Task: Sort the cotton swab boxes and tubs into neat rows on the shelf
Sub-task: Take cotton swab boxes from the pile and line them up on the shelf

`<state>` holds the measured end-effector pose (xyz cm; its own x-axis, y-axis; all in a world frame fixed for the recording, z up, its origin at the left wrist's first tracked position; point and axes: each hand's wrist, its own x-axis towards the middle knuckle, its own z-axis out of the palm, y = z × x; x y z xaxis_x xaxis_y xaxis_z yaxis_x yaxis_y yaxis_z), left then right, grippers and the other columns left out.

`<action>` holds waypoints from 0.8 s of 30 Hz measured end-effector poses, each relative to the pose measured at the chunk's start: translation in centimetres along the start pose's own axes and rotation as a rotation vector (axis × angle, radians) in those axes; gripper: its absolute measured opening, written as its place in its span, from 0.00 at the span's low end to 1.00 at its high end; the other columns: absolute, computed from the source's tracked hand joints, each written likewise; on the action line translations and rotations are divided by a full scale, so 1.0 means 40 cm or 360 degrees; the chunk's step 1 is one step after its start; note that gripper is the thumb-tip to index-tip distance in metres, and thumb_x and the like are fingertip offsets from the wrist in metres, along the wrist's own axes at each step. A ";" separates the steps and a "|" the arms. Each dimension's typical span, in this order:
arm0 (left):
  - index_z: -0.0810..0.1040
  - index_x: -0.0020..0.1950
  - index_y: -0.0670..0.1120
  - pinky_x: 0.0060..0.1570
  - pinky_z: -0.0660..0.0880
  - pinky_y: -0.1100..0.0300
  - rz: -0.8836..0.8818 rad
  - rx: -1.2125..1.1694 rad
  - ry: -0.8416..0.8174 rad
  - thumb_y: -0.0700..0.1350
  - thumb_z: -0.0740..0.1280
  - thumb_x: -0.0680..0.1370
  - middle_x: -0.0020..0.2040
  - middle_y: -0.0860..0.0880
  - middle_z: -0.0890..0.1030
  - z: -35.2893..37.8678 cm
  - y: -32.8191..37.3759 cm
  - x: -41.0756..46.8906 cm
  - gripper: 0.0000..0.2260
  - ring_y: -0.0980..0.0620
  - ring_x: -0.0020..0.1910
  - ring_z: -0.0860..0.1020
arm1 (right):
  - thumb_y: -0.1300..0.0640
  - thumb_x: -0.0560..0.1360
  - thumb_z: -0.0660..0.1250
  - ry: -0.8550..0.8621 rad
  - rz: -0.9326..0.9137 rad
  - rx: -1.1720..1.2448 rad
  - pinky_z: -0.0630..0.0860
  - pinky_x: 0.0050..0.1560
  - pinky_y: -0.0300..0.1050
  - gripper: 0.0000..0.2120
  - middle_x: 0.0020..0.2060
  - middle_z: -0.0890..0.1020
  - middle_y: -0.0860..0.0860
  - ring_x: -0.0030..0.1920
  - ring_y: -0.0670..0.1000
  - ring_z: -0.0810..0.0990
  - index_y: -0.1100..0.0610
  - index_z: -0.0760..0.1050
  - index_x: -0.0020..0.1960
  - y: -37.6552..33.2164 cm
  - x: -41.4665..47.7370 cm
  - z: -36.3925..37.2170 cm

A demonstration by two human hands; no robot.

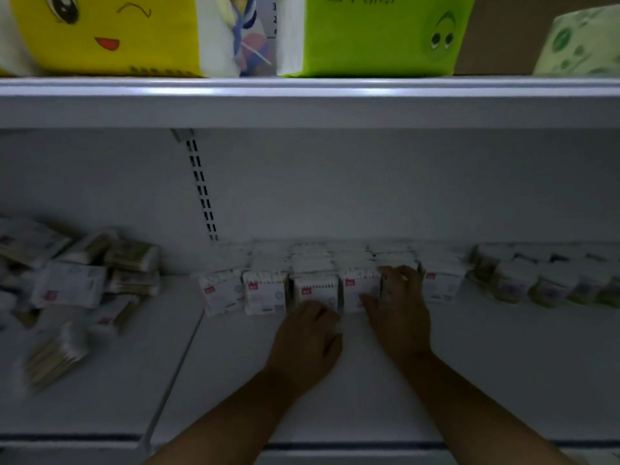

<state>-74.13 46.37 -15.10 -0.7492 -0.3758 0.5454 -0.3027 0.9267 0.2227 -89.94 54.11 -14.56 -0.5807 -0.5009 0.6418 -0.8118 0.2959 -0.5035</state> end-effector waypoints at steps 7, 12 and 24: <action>0.71 0.67 0.46 0.64 0.61 0.57 -0.0212 0.0083 -0.0242 0.53 0.60 0.73 0.62 0.48 0.72 0.018 -0.012 0.013 0.24 0.48 0.64 0.68 | 0.63 0.68 0.73 -0.0237 -0.0425 -0.0106 0.75 0.32 0.46 0.09 0.43 0.79 0.57 0.41 0.59 0.80 0.59 0.78 0.47 -0.010 -0.009 0.005; 0.75 0.63 0.45 0.64 0.62 0.57 -0.0257 -0.0021 -0.0241 0.51 0.61 0.71 0.60 0.48 0.75 0.016 -0.022 0.014 0.22 0.49 0.62 0.70 | 0.63 0.68 0.73 -0.0274 -0.0412 -0.0087 0.74 0.32 0.44 0.09 0.43 0.80 0.56 0.39 0.58 0.80 0.59 0.78 0.48 -0.009 -0.010 0.003; 0.72 0.66 0.43 0.64 0.62 0.61 -0.0302 -0.0305 -0.0498 0.44 0.60 0.79 0.65 0.45 0.73 -0.083 -0.021 -0.033 0.16 0.48 0.65 0.70 | 0.47 0.78 0.58 -0.0970 -0.0526 -0.0607 0.67 0.40 0.42 0.12 0.42 0.79 0.51 0.43 0.52 0.77 0.54 0.73 0.43 -0.078 -0.057 -0.063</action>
<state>-70.93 46.07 -13.35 -0.8426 -0.4938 0.2149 -0.3595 0.8128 0.4584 -86.24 56.38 -13.01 -0.2589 -0.9362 0.2378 -0.9656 0.2573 -0.0383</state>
